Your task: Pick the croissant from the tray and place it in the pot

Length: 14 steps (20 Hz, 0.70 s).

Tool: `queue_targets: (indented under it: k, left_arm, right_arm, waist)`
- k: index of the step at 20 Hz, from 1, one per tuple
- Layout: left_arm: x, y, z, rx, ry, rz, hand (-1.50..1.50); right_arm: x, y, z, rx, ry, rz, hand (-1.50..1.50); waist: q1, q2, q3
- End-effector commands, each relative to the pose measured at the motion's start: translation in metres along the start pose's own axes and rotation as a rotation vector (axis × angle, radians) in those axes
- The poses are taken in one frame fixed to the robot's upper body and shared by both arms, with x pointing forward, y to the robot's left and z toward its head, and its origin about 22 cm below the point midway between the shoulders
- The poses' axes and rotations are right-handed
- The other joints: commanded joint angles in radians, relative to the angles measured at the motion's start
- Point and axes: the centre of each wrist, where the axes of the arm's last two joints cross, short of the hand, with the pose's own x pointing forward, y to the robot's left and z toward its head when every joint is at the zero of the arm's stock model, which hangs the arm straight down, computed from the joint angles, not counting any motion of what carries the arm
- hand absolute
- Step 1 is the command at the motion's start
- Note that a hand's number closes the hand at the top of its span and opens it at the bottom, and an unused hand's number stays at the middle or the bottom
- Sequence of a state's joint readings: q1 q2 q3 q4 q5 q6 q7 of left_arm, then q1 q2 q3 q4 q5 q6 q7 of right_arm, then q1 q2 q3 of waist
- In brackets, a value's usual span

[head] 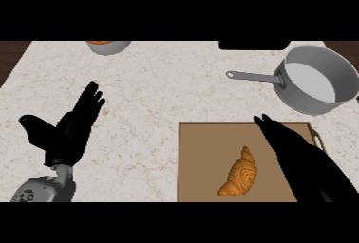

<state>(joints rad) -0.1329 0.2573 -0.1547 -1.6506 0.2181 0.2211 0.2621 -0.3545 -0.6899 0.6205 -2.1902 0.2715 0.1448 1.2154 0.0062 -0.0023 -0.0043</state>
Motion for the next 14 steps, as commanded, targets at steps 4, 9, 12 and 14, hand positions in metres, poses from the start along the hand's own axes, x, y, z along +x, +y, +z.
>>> queue_targets:
  k: [4,9,12,14]
  left_arm:
    - [0.01,0.0,0.005,-0.007,0.022,0.013,0.0]
    - [0.004,-0.003,0.009,-0.008,0.011,0.001,0.0]
    - [0.006,-0.016,-0.007,0.0,0.005,0.009,0.0]
    - [0.001,0.008,0.003,0.009,0.011,0.001,0.0]
  right_arm:
    - [0.005,0.015,-0.003,0.079,0.258,0.128,-1.5]
    - [0.001,0.021,-0.019,0.094,0.317,0.14,-1.5]
    - [0.015,0.027,-0.02,0.075,0.275,0.109,-1.5]
    - [0.016,0.027,-0.021,0.043,0.282,0.075,-1.5]
  waist:
    - [0.0,-0.004,0.0]
    - [0.002,-0.003,0.001]
    - [-0.012,-0.001,0.0]
    - [-0.003,-0.002,0.001]
